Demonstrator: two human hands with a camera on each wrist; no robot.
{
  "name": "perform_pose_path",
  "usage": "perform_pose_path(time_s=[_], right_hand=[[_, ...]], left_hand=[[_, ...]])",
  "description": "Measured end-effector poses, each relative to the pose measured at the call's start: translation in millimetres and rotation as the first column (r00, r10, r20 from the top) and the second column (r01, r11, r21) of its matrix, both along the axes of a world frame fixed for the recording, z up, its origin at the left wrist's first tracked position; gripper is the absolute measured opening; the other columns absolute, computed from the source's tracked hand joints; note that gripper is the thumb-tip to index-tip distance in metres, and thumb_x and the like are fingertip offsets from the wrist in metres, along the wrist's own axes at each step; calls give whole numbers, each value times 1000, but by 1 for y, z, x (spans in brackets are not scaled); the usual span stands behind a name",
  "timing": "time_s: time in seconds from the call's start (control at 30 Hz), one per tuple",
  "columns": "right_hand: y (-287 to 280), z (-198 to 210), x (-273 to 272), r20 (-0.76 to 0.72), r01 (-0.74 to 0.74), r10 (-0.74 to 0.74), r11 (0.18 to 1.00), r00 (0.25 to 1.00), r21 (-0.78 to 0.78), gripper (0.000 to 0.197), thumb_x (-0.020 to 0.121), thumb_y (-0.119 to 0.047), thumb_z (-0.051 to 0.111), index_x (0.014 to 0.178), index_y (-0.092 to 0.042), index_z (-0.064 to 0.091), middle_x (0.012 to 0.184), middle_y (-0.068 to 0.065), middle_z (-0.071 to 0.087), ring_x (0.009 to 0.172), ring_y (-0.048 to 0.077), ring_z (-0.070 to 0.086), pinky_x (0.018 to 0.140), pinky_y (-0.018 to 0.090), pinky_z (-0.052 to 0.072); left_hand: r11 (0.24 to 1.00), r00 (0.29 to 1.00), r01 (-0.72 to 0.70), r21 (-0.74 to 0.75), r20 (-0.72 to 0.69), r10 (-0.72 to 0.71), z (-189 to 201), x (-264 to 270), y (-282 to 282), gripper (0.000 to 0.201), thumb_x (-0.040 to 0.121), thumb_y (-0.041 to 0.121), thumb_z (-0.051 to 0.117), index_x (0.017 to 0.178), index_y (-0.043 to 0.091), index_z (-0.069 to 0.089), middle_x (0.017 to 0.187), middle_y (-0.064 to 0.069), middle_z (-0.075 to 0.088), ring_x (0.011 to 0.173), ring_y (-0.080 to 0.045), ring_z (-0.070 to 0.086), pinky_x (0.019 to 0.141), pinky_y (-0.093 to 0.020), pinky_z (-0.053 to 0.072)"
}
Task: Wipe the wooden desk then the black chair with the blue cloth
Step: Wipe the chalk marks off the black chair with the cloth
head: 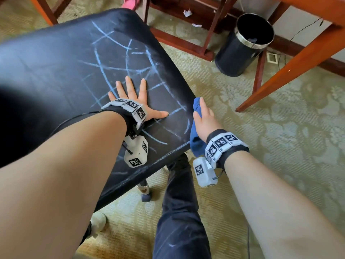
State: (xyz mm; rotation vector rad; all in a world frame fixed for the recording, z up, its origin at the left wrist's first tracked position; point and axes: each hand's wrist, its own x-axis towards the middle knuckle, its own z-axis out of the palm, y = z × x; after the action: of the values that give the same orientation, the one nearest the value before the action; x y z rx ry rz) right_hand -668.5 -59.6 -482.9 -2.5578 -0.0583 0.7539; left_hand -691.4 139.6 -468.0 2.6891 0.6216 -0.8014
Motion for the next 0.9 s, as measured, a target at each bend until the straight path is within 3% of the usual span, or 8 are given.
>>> perform_pose_path(time_s=[0.13, 0.23, 0.4, 0.57, 0.63, 0.7, 0.8, 0.9], right_hand=[[15, 1, -1, 101, -214, 231, 964, 968, -159, 55, 101, -37, 24, 149, -35, -3, 158, -2, -3, 144, 32, 2, 115, 49, 10], [22, -1, 23, 140, -255, 275, 956, 951, -142, 52, 101, -37, 24, 149, -35, 4, 158, -6, -2, 145, 29, 1, 114, 48, 9], [10, -11, 58, 35, 167, -172, 979, 985, 115, 50, 100, -34, 29, 149, -27, 19, 151, 9, 27, 135, 29, 32, 108, 38, 25], [6, -13, 42, -11, 288, -290, 948, 957, 138, 51, 100, -34, 28, 149, -24, 16, 151, 11, 25, 134, 30, 33, 108, 39, 27], [6, -12, 27, 46, 202, -204, 978, 978, 47, 55, 100, -37, 27, 150, -24, 8, 154, 10, 17, 138, 31, 23, 111, 42, 23], [9, -7, 14, 131, -19, 32, 995, 991, -96, 57, 100, -38, 26, 150, -25, 1, 156, 8, 11, 142, 33, 9, 115, 44, 13], [23, 2, 16, 153, -322, 348, 931, 925, -173, 55, 101, -38, 24, 149, -32, -2, 158, -1, -1, 144, 29, -5, 114, 43, 4], [37, -2, 42, 125, -388, 400, 915, 908, -110, 53, 101, -37, 23, 149, -33, 2, 158, -3, 0, 145, 26, -2, 114, 44, 9]], left_hand=[[999, 999, -49, -2, 18, 49, -2, 8, -1, 122, 59, 89, 47, 145, 35, -20, 153, -5, -30, 140, -36, -24, 111, -59, -8], [998, 997, -69, -7, 17, 69, -1, 12, 1, 120, 60, 88, 48, 146, 36, -19, 153, -3, -29, 140, -36, -24, 109, -60, -6], [992, 993, -118, -42, 9, 119, 0, 20, 2, 121, 60, 86, 52, 146, 36, -18, 153, -2, -30, 139, -36, -26, 109, -61, -8], [992, 993, -114, -47, 9, 115, -2, 19, 2, 121, 61, 85, 52, 145, 37, -19, 152, -2, -32, 138, -36, -28, 108, -60, -10], [994, 995, -99, -36, 9, 100, -3, 17, 2, 121, 61, 85, 53, 145, 37, -19, 152, -2, -32, 138, -36, -28, 108, -60, -10], [996, 996, -83, -20, 19, 83, -4, 14, 2, 121, 60, 85, 53, 145, 37, -19, 152, -2, -31, 138, -35, -28, 109, -60, -10], [998, 997, -64, 5, 36, 64, -6, 10, -1, 120, 60, 86, 52, 146, 37, -17, 153, -2, -29, 139, -34, -27, 110, -59, -10], [999, 998, -50, 20, 35, 49, -6, 8, -2, 120, 61, 85, 52, 146, 37, -17, 153, -2, -29, 139, -33, -27, 111, -57, -10]])
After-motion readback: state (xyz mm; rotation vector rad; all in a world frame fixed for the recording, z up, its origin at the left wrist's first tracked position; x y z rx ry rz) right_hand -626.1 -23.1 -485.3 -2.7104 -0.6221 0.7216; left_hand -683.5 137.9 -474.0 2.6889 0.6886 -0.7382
